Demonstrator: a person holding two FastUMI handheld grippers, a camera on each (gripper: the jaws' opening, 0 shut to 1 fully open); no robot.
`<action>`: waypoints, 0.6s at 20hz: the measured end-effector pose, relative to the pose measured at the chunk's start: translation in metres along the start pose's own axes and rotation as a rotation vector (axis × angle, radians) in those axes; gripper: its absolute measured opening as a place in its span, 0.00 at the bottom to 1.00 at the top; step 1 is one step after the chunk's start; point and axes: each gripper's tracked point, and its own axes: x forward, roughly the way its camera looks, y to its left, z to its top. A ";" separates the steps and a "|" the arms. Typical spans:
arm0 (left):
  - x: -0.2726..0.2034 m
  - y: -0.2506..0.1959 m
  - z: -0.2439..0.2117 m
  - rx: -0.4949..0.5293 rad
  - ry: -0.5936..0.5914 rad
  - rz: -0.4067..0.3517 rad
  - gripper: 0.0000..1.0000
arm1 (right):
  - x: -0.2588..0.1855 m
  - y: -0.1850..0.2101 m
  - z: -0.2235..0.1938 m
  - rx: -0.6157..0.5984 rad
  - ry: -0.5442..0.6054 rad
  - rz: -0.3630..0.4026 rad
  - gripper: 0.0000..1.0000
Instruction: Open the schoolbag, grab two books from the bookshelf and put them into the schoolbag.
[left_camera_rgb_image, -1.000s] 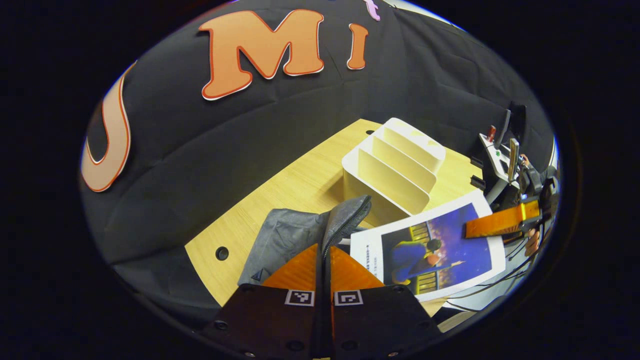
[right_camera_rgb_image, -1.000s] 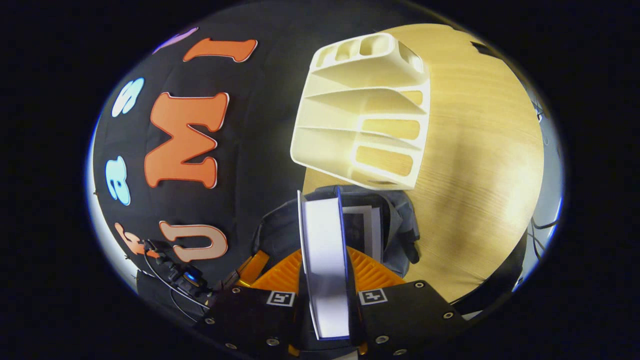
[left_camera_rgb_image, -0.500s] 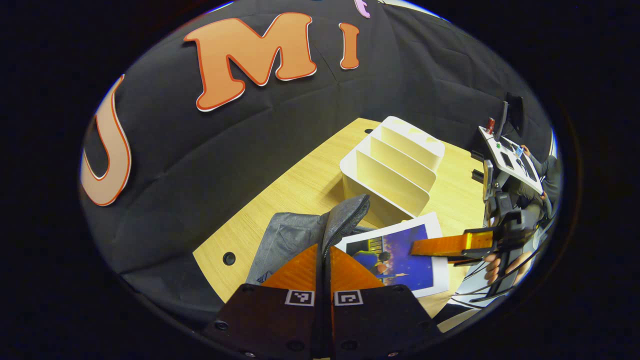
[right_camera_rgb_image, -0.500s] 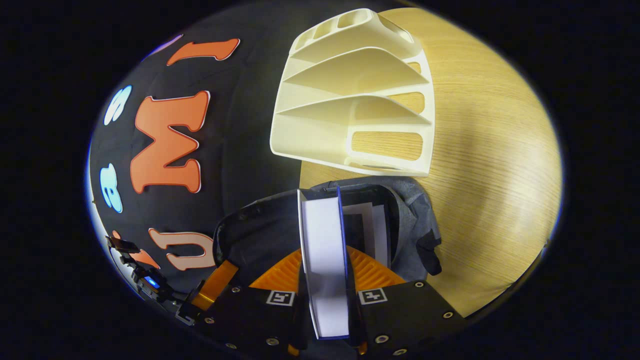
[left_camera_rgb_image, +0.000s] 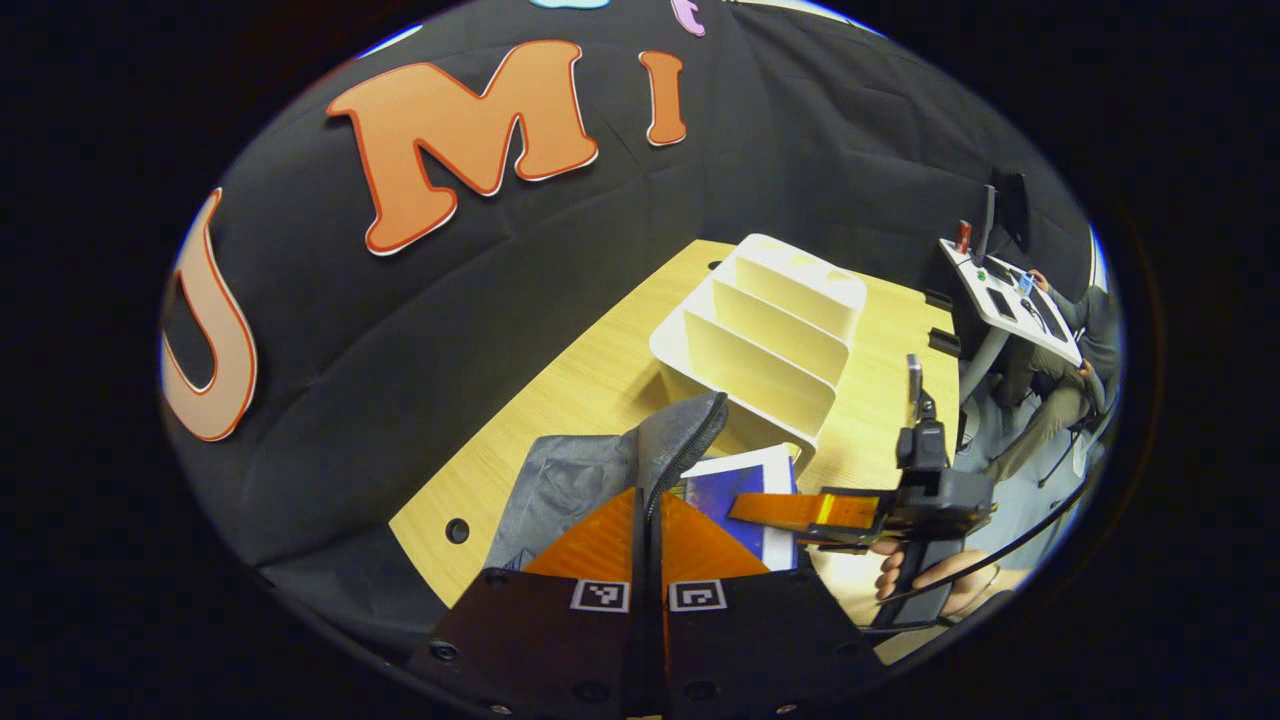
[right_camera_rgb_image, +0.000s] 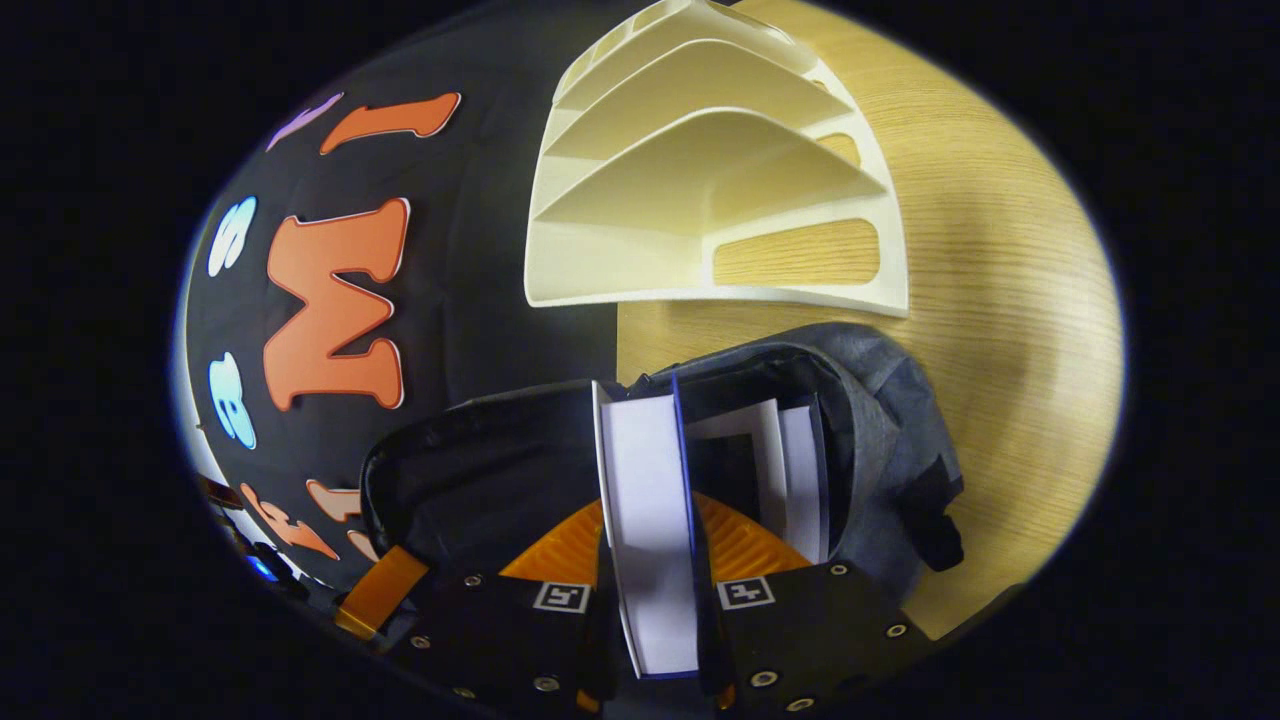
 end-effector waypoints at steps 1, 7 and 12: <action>0.000 -0.002 0.003 0.006 -0.005 -0.003 0.01 | 0.007 0.001 -0.003 0.003 0.000 -0.003 0.32; 0.003 -0.010 0.010 -0.011 -0.022 -0.042 0.01 | 0.044 0.010 -0.010 0.027 -0.012 -0.043 0.32; 0.003 -0.008 0.008 -0.035 -0.026 -0.065 0.01 | 0.059 0.009 -0.019 0.016 0.012 -0.131 0.35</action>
